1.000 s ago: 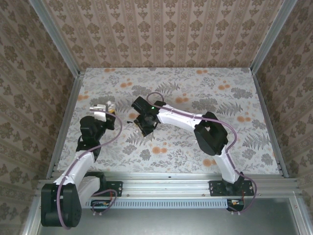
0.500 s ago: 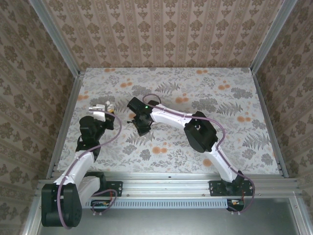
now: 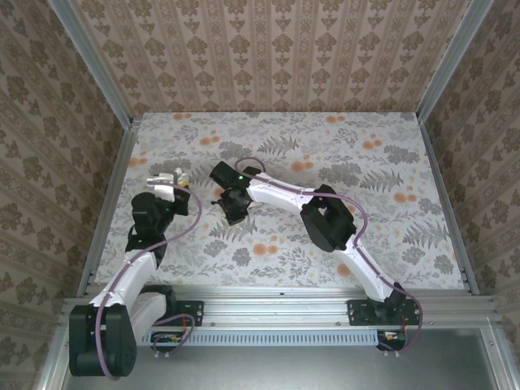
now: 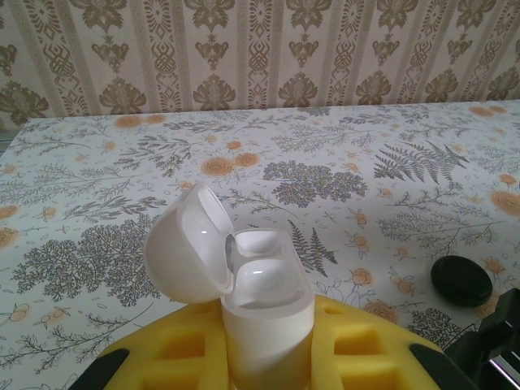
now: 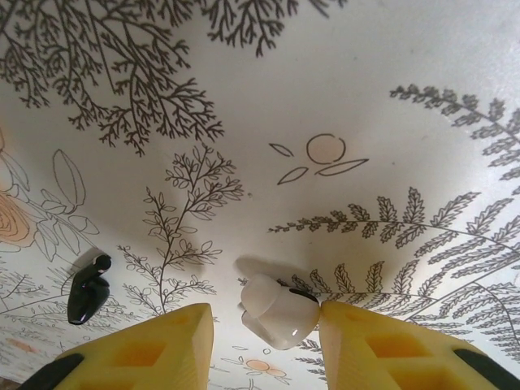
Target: Insert wireless bluetooth earbuds into charging case
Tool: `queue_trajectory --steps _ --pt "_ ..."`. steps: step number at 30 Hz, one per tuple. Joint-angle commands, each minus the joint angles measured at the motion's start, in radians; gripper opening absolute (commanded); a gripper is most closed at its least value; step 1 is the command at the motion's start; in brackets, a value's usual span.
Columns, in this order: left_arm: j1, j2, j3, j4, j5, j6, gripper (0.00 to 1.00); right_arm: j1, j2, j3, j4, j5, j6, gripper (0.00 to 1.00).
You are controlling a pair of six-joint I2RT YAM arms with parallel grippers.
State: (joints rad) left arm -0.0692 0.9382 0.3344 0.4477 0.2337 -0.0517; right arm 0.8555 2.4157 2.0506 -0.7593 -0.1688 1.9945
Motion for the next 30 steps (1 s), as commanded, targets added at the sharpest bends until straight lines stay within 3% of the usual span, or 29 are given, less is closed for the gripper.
queue_trajectory --steps 1,14,23,30 --pt "0.011 -0.013 0.014 0.008 -0.011 0.019 0.00 -0.005 0.026 0.029 -0.060 -0.028 0.023 0.39" --pt "0.016 -0.017 0.015 0.005 -0.013 0.021 0.00 -0.006 0.042 0.027 -0.061 -0.047 0.023 0.37" --pt "0.017 -0.019 0.018 -0.003 -0.013 0.023 0.00 -0.009 0.037 0.005 -0.051 -0.049 0.016 0.26" --pt "0.018 -0.017 0.018 -0.006 -0.002 0.022 0.00 -0.011 0.005 -0.026 -0.026 -0.036 -0.001 0.25"
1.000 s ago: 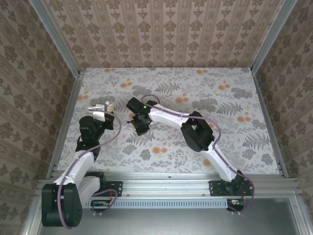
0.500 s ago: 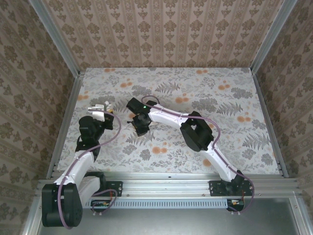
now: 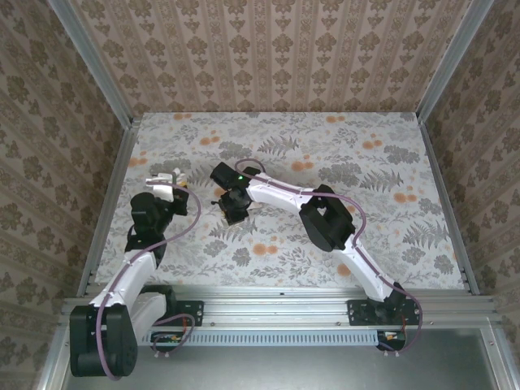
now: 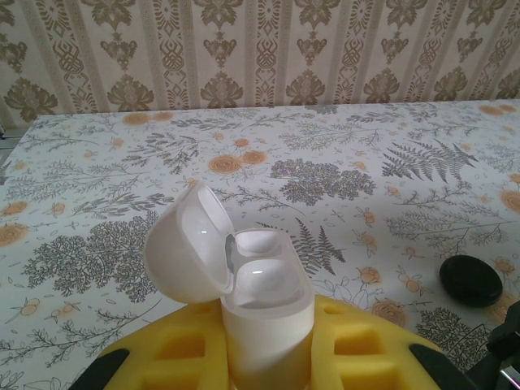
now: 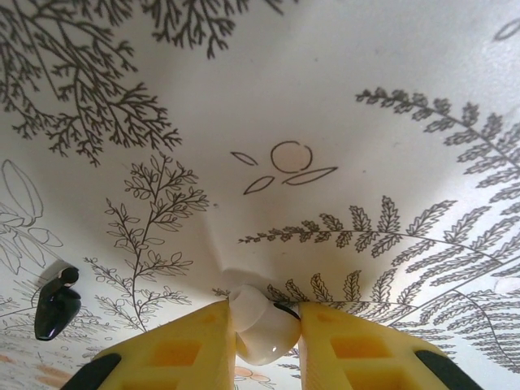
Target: Insert wireless bluetooth earbuds into charging case
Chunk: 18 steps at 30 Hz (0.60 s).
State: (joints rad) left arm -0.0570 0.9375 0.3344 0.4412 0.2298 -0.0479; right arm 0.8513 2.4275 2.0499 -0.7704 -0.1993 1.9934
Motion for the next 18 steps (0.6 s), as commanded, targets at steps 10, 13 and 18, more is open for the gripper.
queue_trajectory --steps 10,13,18 --pt "-0.004 -0.001 0.033 -0.012 0.052 -0.009 0.00 -0.009 -0.189 -0.243 0.080 0.084 -0.081 0.24" --pt "-0.022 0.002 0.035 -0.006 0.052 -0.015 0.00 -0.009 -0.279 -0.380 0.147 0.107 -0.089 0.24" --pt "-0.068 0.030 0.045 -0.007 0.070 -0.026 0.00 -0.011 -0.401 -0.563 0.227 0.139 -0.137 0.24"
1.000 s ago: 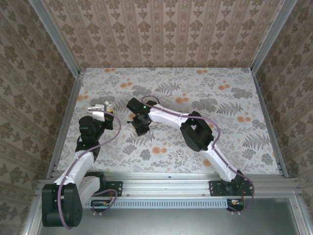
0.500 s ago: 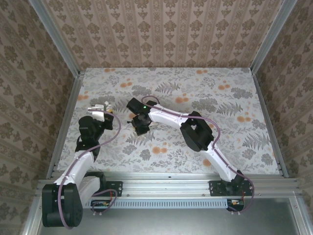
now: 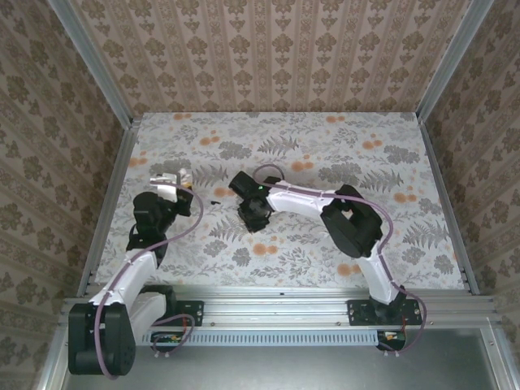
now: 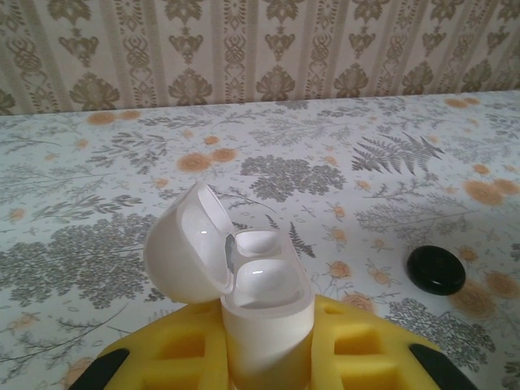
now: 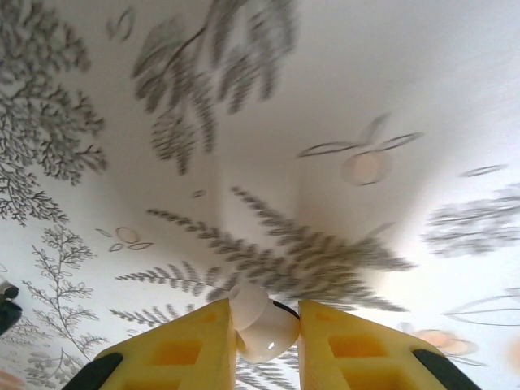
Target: Insert wireless bluetooth earbuds into charging case
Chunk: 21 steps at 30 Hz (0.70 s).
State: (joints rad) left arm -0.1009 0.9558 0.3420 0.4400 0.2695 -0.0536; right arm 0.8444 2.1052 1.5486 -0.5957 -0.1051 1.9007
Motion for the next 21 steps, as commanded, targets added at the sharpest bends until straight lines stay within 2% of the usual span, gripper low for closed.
queue_trajectory --steps 1,8,14,21 --pt "-0.036 0.020 0.040 -0.004 0.035 -0.020 0.00 -0.004 -0.101 -0.094 0.056 0.055 -0.062 0.24" --pt "-0.124 0.106 0.049 0.015 0.045 -0.018 0.00 -0.020 -0.260 -0.286 0.140 0.120 -0.204 0.24" --pt "-0.191 0.211 0.087 0.045 0.096 -0.011 0.00 -0.036 -0.367 -0.380 0.183 0.208 -0.429 0.24" --pt "-0.219 0.315 0.069 0.155 0.248 -0.019 0.00 -0.041 -0.494 -0.496 0.326 0.310 -0.737 0.24"
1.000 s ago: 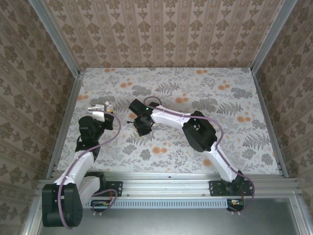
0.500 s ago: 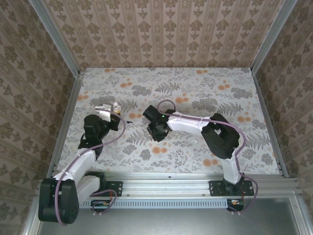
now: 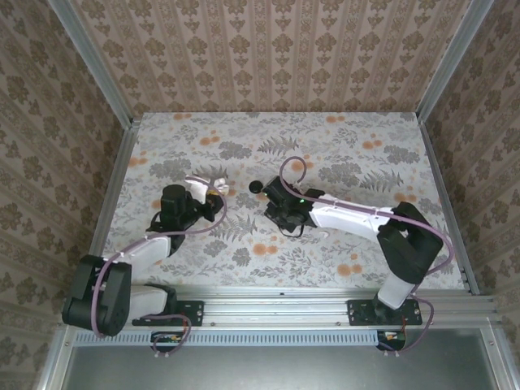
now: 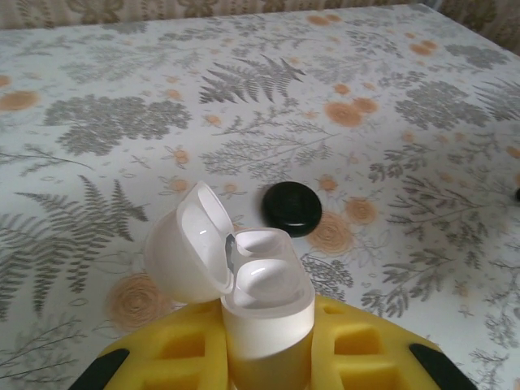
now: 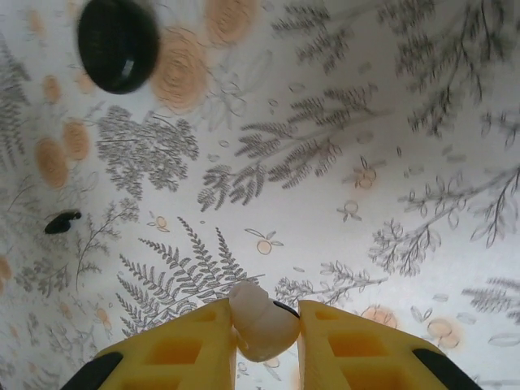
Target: Insert wireless bluetooth earbuds into charging case
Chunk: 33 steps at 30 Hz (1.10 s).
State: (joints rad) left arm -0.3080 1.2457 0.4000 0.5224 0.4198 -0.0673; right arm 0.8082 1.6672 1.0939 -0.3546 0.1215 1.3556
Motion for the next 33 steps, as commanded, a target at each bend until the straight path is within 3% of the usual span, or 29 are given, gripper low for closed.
queue_trajectory --steps 1,6,15,33 --pt "-0.017 0.043 0.007 0.089 0.123 0.004 0.00 -0.008 -0.072 -0.062 0.118 0.090 -0.244 0.24" --pt "-0.036 0.136 0.016 0.167 0.259 0.037 0.00 -0.025 -0.163 -0.180 0.299 0.104 -0.463 0.25" --pt "-0.058 0.271 0.001 0.404 0.453 0.044 0.00 -0.087 -0.330 -0.351 0.544 -0.044 -0.897 0.25" --pt "-0.140 0.229 0.021 0.288 0.536 0.219 0.00 -0.115 -0.461 -0.370 0.499 -0.242 -1.484 0.26"
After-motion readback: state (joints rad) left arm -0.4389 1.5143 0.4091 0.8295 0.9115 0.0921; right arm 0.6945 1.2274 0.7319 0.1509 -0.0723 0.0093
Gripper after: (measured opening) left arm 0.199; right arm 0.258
